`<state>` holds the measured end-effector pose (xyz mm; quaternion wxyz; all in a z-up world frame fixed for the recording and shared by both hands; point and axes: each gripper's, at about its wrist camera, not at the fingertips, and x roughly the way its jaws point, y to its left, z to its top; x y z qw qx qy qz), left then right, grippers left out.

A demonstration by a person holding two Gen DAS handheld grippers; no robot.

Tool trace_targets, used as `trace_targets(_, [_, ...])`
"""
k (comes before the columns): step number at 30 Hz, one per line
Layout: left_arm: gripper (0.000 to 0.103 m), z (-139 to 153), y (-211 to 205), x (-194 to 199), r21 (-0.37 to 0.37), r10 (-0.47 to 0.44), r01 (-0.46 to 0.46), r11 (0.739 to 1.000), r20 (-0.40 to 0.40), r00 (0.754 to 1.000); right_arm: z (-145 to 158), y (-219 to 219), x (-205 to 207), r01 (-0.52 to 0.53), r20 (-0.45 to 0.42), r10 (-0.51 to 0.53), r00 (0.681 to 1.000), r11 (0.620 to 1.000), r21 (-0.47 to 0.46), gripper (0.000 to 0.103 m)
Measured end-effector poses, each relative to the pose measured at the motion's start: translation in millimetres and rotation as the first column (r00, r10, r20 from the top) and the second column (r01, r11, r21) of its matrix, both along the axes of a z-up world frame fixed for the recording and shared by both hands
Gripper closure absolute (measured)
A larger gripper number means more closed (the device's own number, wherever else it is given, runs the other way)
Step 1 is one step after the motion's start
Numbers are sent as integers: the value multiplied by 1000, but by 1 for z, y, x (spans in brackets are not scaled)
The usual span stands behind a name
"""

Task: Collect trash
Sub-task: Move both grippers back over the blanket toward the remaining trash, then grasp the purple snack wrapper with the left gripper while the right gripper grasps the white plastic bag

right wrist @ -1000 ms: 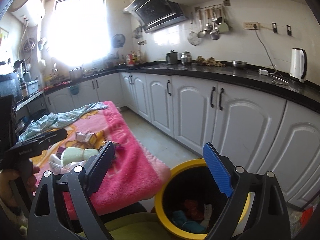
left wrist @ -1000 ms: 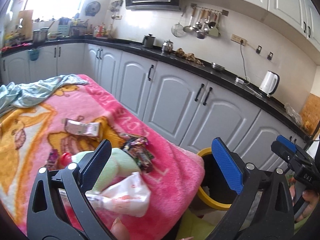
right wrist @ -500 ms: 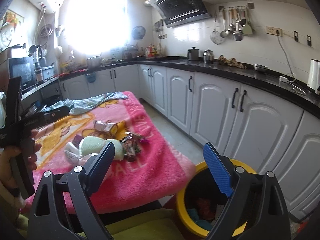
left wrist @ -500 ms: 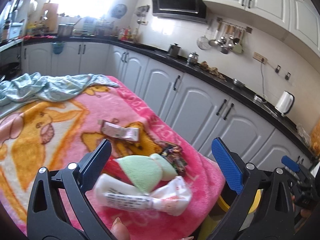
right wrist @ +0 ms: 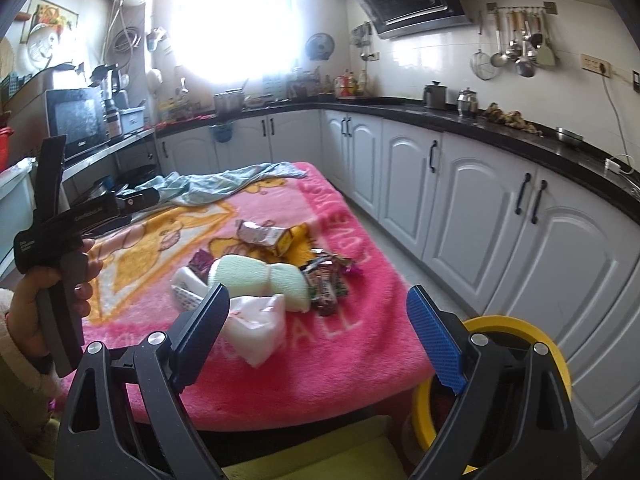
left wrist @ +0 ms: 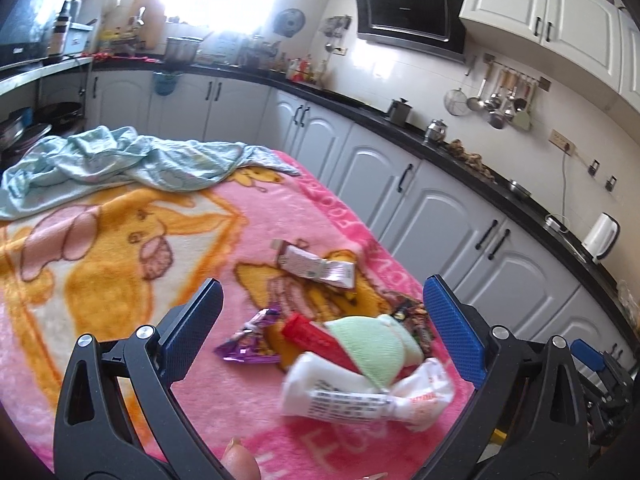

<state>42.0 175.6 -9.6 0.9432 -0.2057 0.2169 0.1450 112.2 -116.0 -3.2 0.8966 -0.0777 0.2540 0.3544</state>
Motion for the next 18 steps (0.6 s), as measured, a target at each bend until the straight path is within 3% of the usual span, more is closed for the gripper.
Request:
trace_targets(9, [11,-22,38,-10,-40,74,-75,996,-43,996,-12,38,5,-43,-29,41,999,998,-39,16])
trace_targets(18, [11,-54,55,-4,-82,79,-89,993,-113,990,-31,63,21,-68,-103,62,993,996,-57,16])
